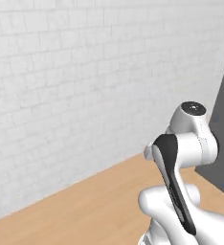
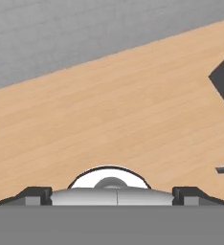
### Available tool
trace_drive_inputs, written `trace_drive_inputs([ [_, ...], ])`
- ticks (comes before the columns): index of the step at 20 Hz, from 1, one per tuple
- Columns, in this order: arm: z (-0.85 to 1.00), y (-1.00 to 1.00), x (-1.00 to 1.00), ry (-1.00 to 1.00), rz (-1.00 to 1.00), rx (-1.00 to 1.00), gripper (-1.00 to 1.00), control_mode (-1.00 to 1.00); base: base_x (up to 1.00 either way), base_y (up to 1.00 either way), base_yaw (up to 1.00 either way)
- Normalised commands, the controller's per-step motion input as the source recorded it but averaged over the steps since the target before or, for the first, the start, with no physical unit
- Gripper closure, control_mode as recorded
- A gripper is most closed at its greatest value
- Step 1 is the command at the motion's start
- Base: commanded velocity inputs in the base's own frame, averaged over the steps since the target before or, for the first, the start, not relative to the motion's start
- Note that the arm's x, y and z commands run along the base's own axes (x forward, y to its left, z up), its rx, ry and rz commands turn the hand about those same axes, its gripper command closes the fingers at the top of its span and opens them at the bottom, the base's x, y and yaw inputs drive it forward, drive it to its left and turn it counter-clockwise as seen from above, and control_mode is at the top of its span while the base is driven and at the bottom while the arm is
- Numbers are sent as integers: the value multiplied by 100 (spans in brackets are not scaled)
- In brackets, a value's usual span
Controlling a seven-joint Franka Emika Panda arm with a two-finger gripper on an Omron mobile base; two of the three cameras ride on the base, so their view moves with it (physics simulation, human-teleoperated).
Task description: Place one cucumber and one chicken drumstick in each tupperware on the nearby counter, to pack two identical lunches.
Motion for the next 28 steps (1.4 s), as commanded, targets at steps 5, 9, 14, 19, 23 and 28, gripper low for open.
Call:
trace_drive_inputs([
  [5, 0, 0, 0, 0, 0, 0, -100, 100, 62, 0, -71],
  [9, 0, 0, 0, 0, 0, 0, -100, 100, 72, 16, -71],
  [14, 0, 0, 0, 0, 0, 0, -100, 100, 61, 27, -62],
  [19, 0, 0, 0, 0, 0, 0, -100, 100, 71, 11, -68],
  [23, 0, 0, 0, 0, 0, 0, -100, 100, 76, 4, -63],
  [28, 0, 0, 0, 0, 0, 0, -100, 100, 89, 57, -52],
])
